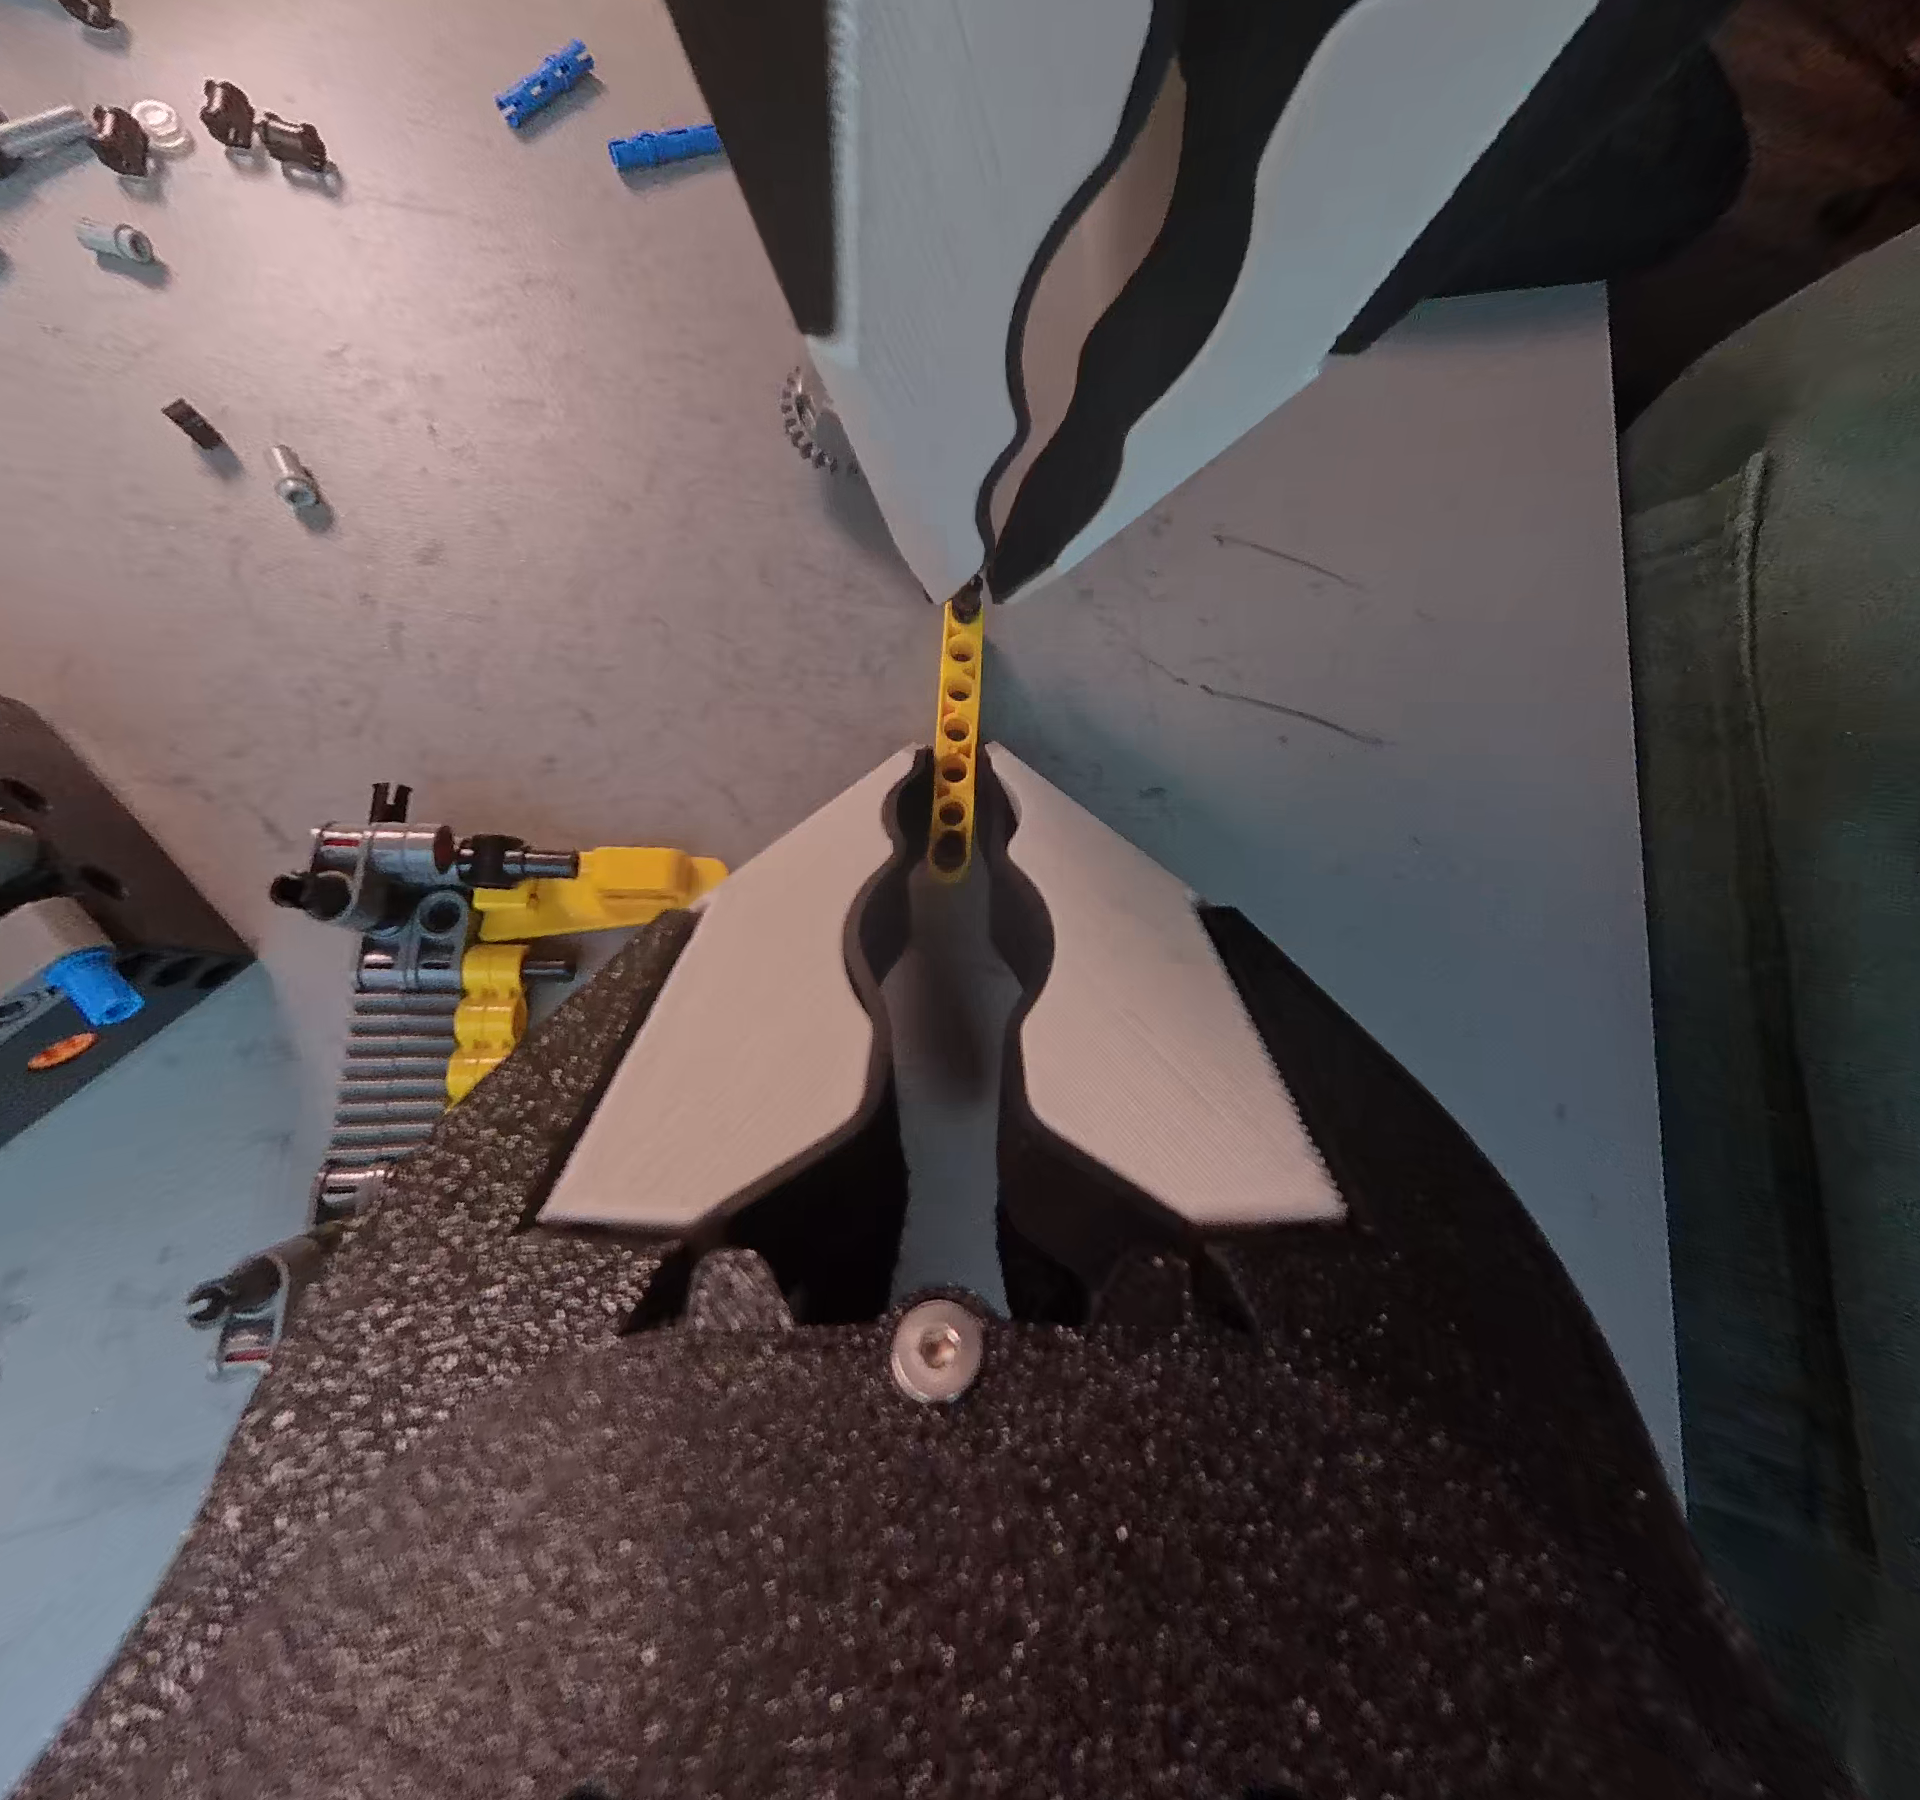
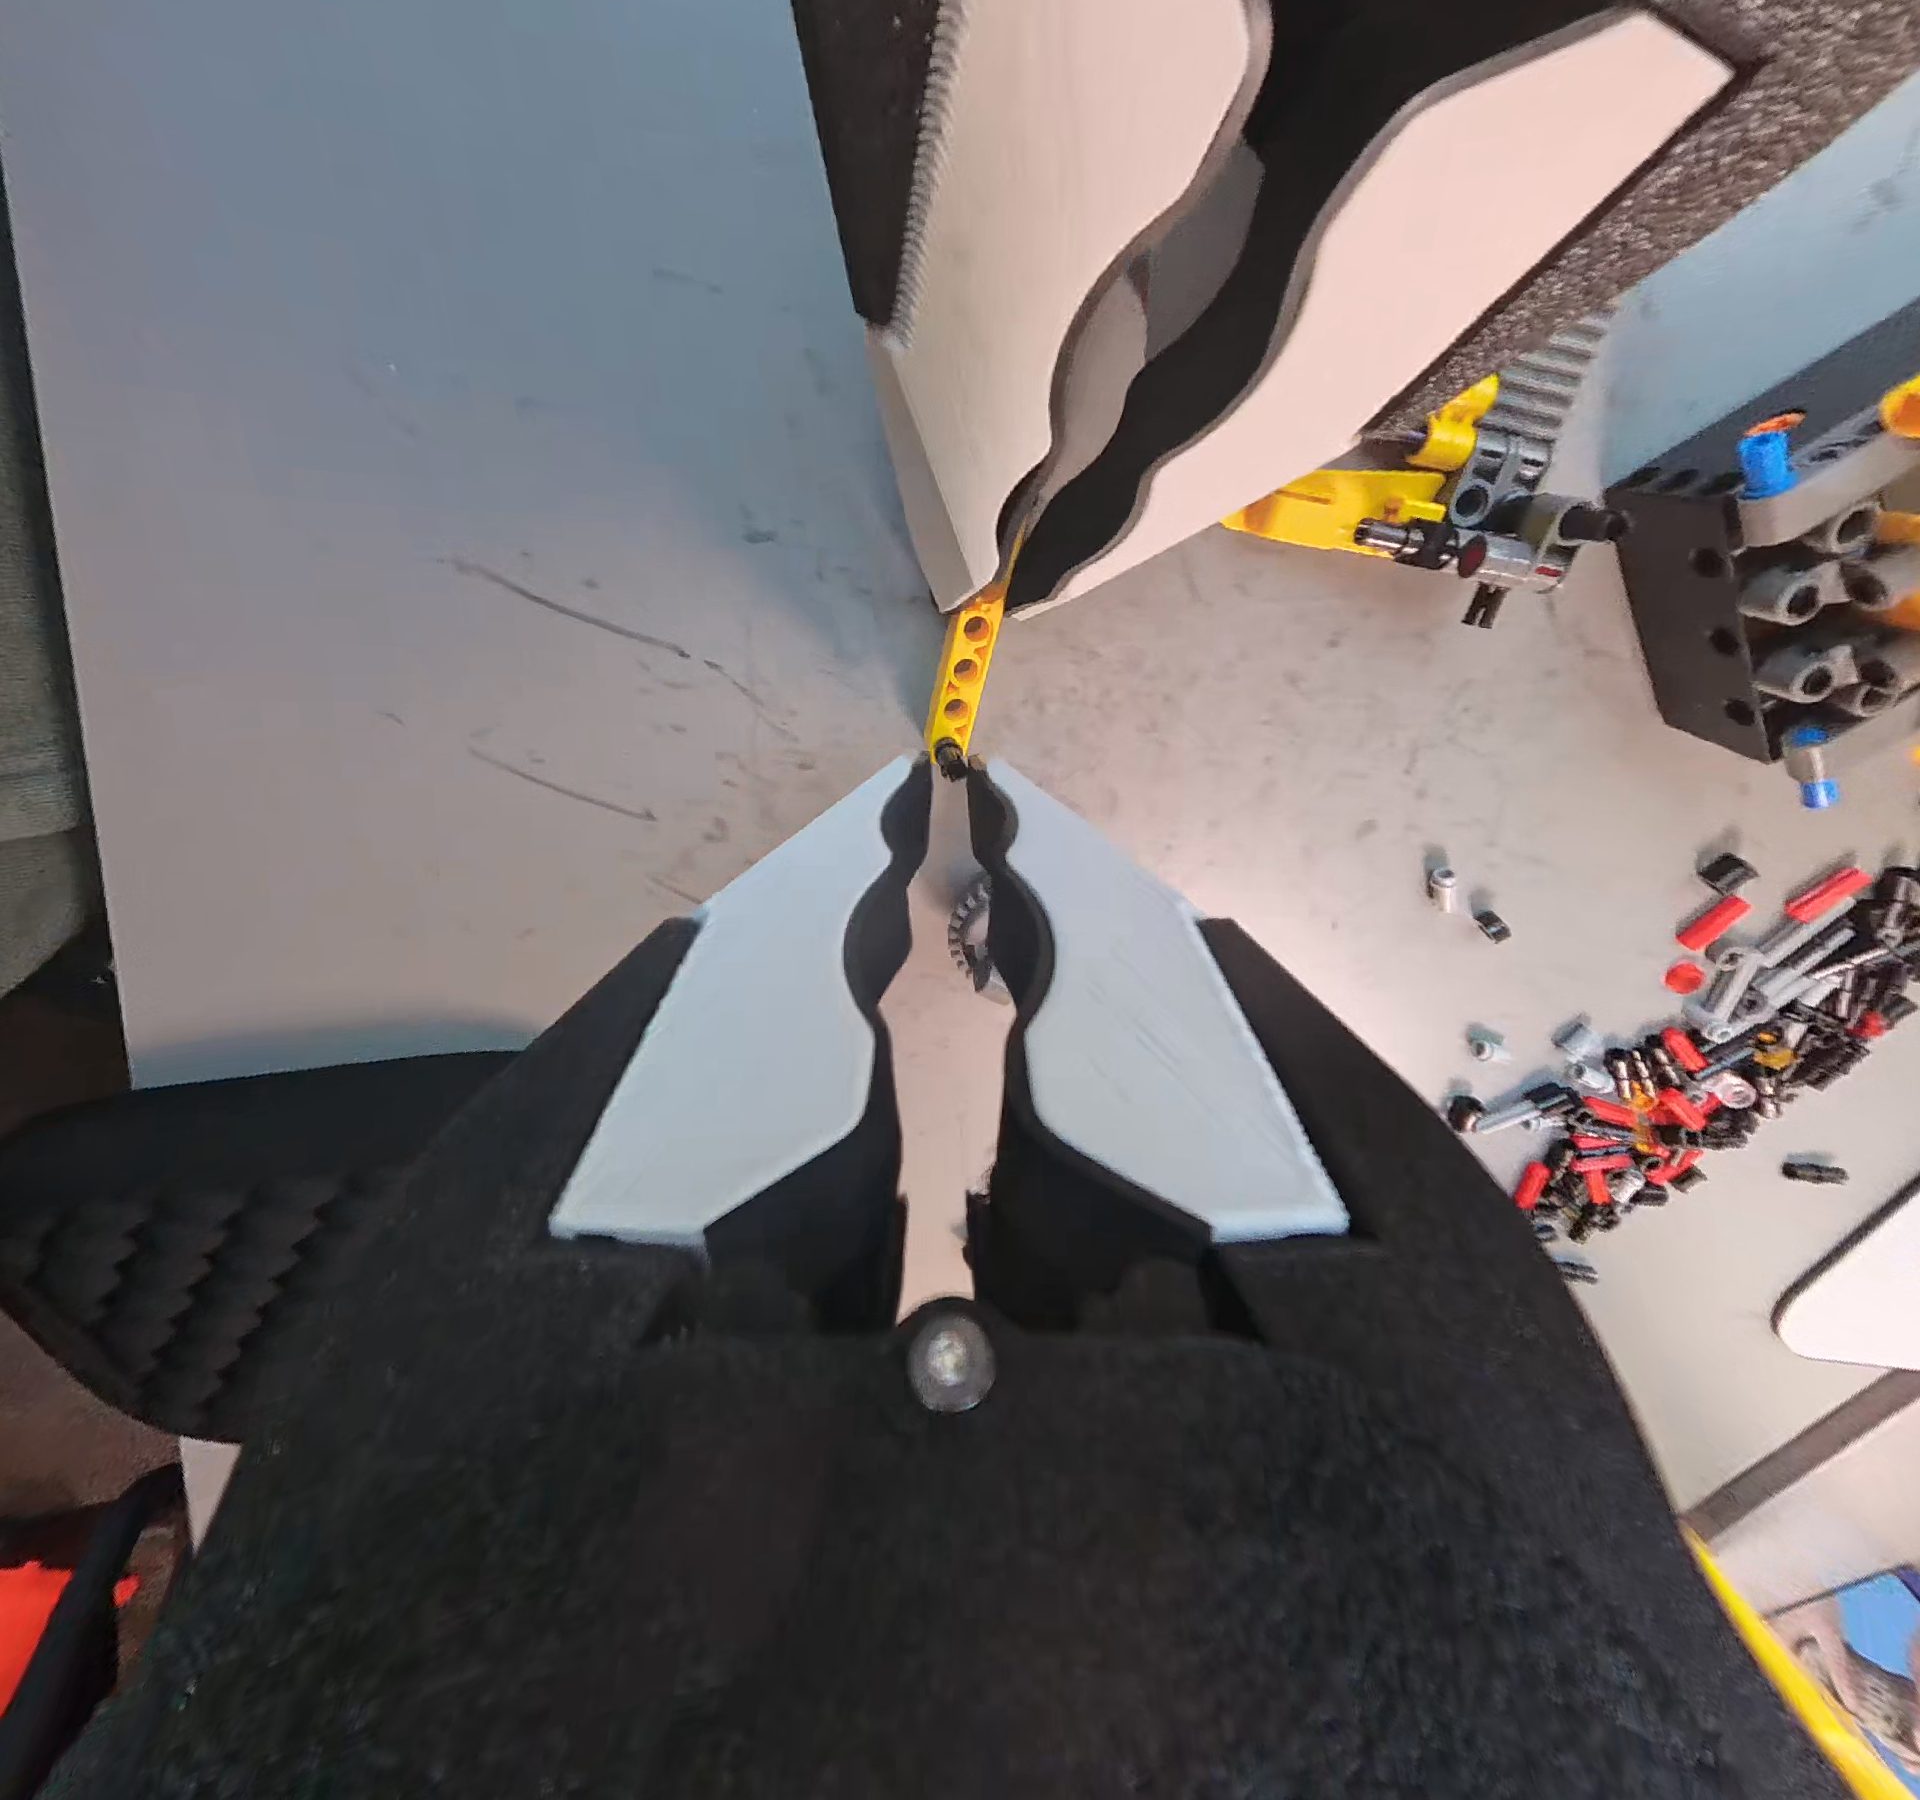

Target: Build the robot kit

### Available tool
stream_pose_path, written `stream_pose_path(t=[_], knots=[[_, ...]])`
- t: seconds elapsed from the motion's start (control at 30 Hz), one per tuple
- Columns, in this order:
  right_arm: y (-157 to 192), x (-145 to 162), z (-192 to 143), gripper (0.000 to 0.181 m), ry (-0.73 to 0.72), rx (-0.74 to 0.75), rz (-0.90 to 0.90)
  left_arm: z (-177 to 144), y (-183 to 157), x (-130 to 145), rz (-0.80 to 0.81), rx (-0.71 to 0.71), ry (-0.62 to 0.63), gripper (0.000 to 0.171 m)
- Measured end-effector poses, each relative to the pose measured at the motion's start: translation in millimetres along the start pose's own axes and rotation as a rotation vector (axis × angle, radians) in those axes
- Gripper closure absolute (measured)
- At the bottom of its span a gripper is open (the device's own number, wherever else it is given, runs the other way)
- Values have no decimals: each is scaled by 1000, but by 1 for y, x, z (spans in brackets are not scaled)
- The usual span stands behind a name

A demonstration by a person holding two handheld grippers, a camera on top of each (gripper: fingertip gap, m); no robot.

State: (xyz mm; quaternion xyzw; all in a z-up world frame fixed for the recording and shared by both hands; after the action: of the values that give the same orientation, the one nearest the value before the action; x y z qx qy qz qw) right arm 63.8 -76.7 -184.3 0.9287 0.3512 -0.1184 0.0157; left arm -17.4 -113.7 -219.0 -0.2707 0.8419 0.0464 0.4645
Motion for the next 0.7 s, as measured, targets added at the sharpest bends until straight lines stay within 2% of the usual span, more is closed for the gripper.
stream_pose_path(t=[0.47, 0.7], knots=[[2, -4, 6, 180, 43, -7, -53, 1, -1, 1, 15, -7, 3, 164], [5, 5, 4, 178, -80, 61, 36, 1, -3, 1, 34, -10, 3, 164]])
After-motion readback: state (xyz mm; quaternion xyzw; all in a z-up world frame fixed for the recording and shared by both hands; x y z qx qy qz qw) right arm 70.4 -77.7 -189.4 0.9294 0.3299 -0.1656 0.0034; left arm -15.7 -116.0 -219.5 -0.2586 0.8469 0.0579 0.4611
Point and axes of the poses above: each gripper's, where its closed fingertips meet, z out along the fingers, x out of its underside, y = z × x across the jaws, the point moved 8 cm from there along -z, back along the fingers, and after that the axes turned 8 degrees about -y, right-handed, at the moved point
